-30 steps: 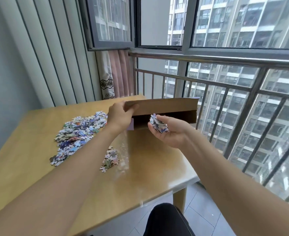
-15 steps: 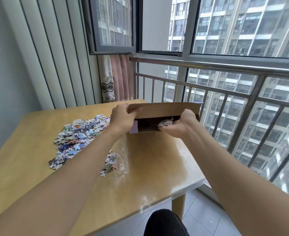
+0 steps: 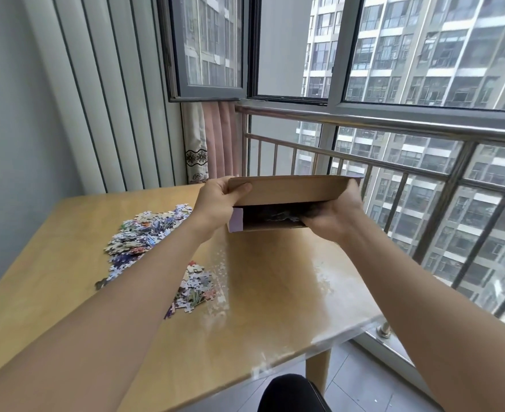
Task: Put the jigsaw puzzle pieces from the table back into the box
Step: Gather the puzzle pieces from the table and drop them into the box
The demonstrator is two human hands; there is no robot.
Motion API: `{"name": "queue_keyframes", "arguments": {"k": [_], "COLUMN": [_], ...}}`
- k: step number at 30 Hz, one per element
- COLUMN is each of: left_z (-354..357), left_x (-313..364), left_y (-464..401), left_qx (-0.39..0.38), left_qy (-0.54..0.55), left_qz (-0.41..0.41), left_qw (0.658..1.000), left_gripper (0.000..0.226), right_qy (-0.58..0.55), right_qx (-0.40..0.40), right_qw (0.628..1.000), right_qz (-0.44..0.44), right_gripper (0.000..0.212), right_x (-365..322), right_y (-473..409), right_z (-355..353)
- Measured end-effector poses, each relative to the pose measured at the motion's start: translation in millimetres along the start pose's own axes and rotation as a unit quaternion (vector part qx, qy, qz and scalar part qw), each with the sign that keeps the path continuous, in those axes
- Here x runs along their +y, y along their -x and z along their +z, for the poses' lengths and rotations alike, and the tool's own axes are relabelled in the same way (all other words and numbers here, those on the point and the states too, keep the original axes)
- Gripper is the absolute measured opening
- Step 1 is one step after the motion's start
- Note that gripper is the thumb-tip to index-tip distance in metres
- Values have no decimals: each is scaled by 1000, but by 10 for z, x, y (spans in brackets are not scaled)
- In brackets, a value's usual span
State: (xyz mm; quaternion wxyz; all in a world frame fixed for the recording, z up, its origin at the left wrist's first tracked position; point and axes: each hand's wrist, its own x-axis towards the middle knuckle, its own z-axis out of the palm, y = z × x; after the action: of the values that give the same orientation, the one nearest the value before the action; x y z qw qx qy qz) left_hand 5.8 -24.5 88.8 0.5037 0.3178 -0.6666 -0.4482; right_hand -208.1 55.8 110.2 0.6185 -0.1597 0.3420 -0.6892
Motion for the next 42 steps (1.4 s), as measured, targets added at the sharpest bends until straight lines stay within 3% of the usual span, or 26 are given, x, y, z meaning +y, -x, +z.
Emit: {"name": "queue_keyframes", "arguments": {"k": [5, 6, 9, 10, 17, 23, 27, 29, 31, 32, 33, 37, 39, 42], "left_z": [24, 30, 64, 75, -2, -202, -709, -1000, -1240, -1337, -1434, -1603, -1667, -1739], "left_x": [-3, -1, -55, -109, -628, -732, -603, -627, -714, -773, -835, -989, -1099, -1232], "left_y": [6, 6, 39, 58, 328, 583, 614, 671, 777, 829, 894, 1184, 1301, 1381], "left_qx": [2, 4, -2, -8, -63, -203, -139, -72, -19, 3, 25, 109, 140, 152], "left_qy": [7, 9, -7, -19, -109, -211, -275, -316, -363, -395, -432, -534, -511, -438], "left_qz": [-1, -2, 0, -5, -56, -72, -49, -55, -80, -91, -101, -141, -180, -234], "left_qw": [1000, 1000, 1000, 1000, 990, 954, 950, 944, 928, 914, 896, 826, 829, 855], "left_gripper": [8, 8, 9, 10, 15, 19, 27, 18, 15, 19, 25, 72, 86, 84], "right_qy": [265, 341, 584, 617, 685, 645, 676, 739, 830, 863, 879, 881, 871, 849], "right_qx": [107, 105, 58, 39, -62, -117, -180, -201, -191, -178, -170, -125, -108, -88], "right_qw": [956, 929, 776, 743, 690, 729, 689, 621, 506, 462, 441, 457, 479, 521], "right_qz": [-59, -95, -232, -256, -228, -198, -192, -167, -134, -104, -66, -4, 1, -5], "right_gripper": [36, 27, 17, 17, 18, 13, 11, 32, 54, 55, 51, 52, 67, 115], "right_x": [98, 146, 307, 359, 541, 780, 1155, 1409, 1661, 1764, 1868, 2055, 2161, 2393], "right_y": [210, 258, 355, 366, 390, 315, 229, 199, 194, 188, 176, 120, 77, 3], "right_z": [-55, -75, -116, -98, 73, 261, 393, 476, 537, 552, 572, 580, 592, 586]}}
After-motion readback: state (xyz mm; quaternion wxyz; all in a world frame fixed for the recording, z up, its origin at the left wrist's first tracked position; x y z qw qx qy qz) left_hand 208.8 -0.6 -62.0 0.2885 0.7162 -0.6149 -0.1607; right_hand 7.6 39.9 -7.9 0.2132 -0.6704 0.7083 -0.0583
